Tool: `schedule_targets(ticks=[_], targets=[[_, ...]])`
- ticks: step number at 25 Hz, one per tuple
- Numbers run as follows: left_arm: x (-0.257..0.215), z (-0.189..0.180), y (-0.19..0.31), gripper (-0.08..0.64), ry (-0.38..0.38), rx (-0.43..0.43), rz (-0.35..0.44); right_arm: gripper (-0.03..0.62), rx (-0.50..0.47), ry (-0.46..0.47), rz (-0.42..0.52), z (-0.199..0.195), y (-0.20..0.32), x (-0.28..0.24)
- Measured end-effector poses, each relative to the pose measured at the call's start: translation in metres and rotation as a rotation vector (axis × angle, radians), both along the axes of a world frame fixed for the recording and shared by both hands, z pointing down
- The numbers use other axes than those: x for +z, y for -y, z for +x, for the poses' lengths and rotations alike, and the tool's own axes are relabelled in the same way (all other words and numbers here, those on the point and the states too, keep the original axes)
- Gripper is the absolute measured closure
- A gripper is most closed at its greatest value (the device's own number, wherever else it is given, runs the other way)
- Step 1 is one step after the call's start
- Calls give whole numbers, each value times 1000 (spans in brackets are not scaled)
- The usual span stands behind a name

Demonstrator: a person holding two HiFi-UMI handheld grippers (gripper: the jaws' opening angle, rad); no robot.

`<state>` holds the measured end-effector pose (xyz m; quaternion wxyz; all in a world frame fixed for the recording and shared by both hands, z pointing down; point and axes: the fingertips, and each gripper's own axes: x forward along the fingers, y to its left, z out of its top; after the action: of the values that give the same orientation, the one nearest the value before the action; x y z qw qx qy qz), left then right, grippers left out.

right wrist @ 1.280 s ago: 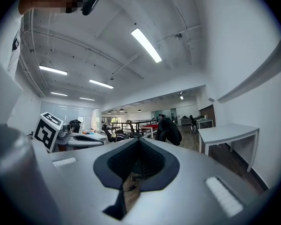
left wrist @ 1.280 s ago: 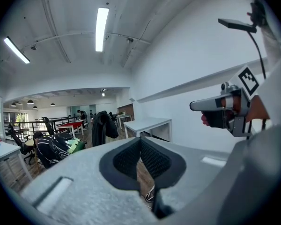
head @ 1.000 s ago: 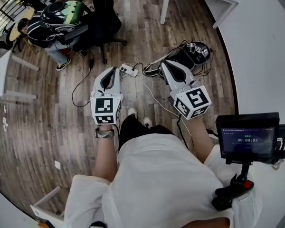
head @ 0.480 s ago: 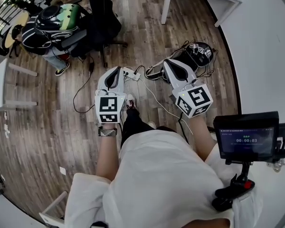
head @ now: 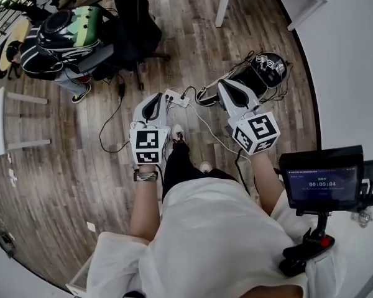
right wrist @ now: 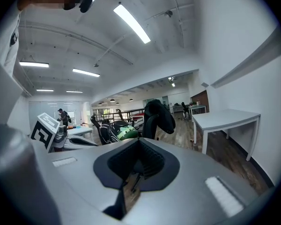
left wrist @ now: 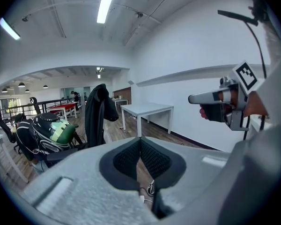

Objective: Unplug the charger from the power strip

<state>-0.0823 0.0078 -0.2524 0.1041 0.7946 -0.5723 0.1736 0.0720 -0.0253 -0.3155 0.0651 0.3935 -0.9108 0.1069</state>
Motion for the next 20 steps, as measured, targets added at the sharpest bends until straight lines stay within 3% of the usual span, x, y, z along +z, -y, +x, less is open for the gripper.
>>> schedule_targets(ticks=[3, 10, 20], targets=[[29, -21, 34, 557, -34, -19, -40, 591, 17, -26, -15, -15, 36, 24], [87, -41, 65, 557, -37, -10, -102, 591, 42, -50, -69, -25, 74, 80], [181, -69, 83, 557, -46, 5, -143, 591, 38, -71, -110, -37, 95, 175]])
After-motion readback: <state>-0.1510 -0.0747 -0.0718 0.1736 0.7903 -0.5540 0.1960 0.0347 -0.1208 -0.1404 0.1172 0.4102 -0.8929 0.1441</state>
